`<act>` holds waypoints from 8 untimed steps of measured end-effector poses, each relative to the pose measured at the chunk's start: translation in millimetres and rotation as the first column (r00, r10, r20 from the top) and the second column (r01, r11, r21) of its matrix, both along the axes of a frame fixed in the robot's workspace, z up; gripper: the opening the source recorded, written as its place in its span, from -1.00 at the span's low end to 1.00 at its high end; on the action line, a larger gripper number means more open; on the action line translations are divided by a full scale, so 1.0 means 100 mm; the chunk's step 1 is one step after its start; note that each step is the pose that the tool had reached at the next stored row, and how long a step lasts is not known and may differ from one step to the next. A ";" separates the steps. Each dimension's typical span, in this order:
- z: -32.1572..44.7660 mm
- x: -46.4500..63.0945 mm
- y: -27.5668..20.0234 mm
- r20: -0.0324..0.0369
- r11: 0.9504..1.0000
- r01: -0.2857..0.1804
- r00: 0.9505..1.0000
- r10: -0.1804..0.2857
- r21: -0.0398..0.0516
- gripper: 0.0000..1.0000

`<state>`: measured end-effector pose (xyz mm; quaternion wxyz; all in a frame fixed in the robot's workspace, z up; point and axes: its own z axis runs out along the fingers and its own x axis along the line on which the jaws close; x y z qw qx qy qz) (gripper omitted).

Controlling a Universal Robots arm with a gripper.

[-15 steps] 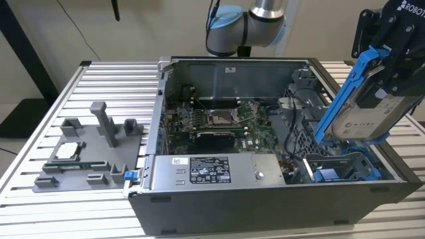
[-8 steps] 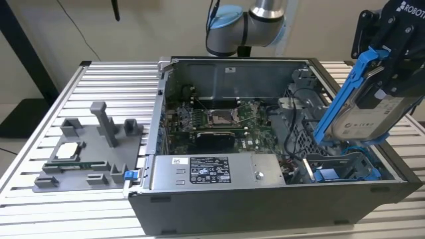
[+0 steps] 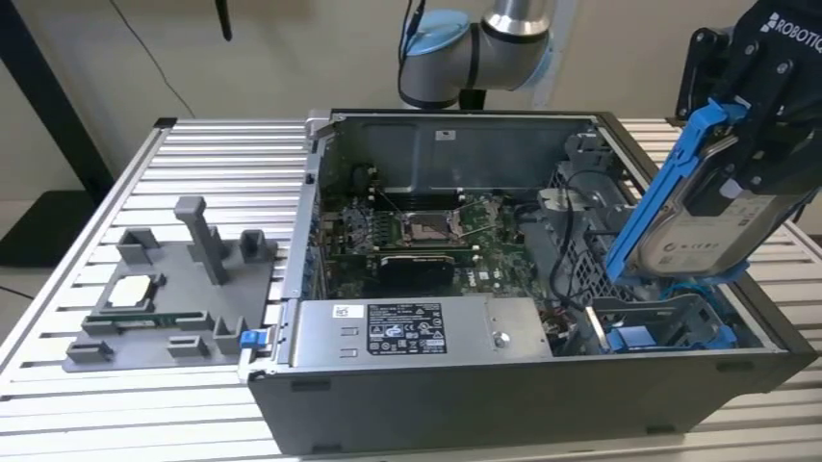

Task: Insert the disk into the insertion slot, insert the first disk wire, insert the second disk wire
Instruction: 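Insert the disk into the insertion slot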

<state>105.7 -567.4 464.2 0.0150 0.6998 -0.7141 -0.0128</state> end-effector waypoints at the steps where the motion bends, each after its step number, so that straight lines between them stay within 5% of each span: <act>1: -0.008 0.00 0.000 0.000 1.000 0.000 1.000 0.000 0.000 -1.00; 8: -0.098 0.00 -0.004 0.000 1.000 0.000 1.000 0.000 0.002 -1.00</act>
